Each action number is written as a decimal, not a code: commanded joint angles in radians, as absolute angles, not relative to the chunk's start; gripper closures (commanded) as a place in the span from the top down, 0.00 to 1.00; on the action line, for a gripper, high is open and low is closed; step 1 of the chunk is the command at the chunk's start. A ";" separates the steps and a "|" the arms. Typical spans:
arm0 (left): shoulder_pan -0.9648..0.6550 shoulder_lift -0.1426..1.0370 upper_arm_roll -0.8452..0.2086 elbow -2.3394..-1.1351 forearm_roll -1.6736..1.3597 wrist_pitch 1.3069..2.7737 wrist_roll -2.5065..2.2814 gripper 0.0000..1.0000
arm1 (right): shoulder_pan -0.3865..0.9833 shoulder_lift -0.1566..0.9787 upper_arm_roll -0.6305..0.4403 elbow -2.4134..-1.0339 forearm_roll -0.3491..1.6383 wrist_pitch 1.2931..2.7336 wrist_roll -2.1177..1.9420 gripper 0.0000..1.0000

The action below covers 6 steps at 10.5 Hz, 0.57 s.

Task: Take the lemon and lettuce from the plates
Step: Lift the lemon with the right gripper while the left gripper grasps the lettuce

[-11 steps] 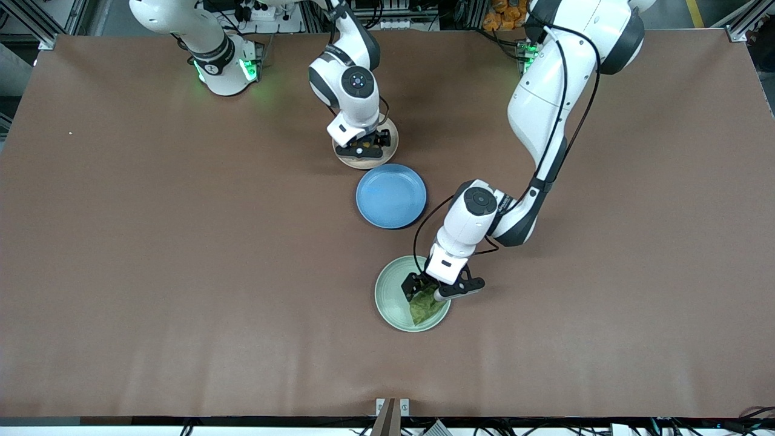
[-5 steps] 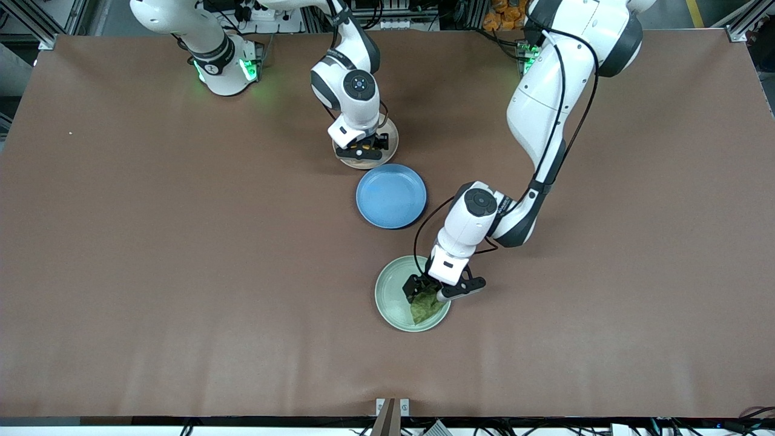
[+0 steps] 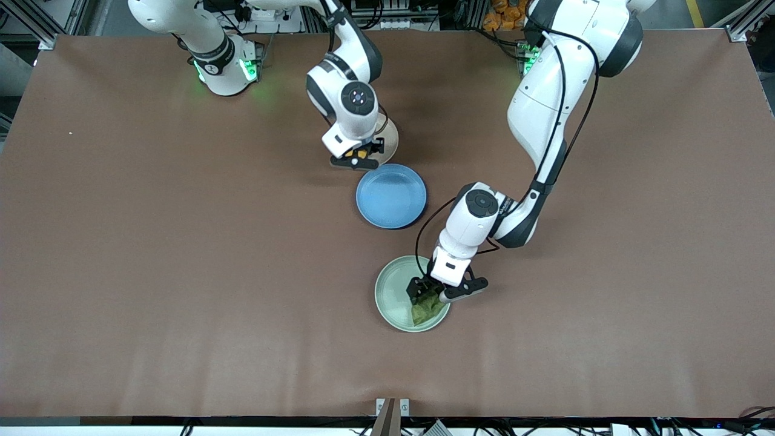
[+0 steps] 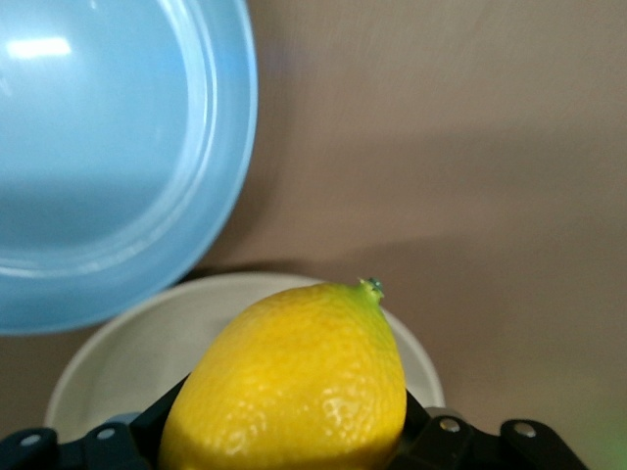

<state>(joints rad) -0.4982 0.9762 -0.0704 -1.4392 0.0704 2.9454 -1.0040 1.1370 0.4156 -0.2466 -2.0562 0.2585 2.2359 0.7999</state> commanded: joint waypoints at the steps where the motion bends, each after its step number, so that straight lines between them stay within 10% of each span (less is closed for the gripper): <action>1: -0.514 1.002 -0.052 -1.416 0.072 2.961 -1.048 0.00 | 0.988 0.385 -0.247 -1.926 0.268 2.050 0.674 0.16; 6: -0.512 0.967 -0.052 -1.425 0.075 2.959 -1.048 0.00 | 0.654 0.397 -0.250 -1.700 0.161 1.823 0.398 0.16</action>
<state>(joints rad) -0.4996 0.9772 -0.0664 -1.4323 0.0704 2.9479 -1.0144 0.7756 0.3925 -0.2634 -1.7814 0.2202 1.8936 0.4945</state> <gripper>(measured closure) 0.974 0.260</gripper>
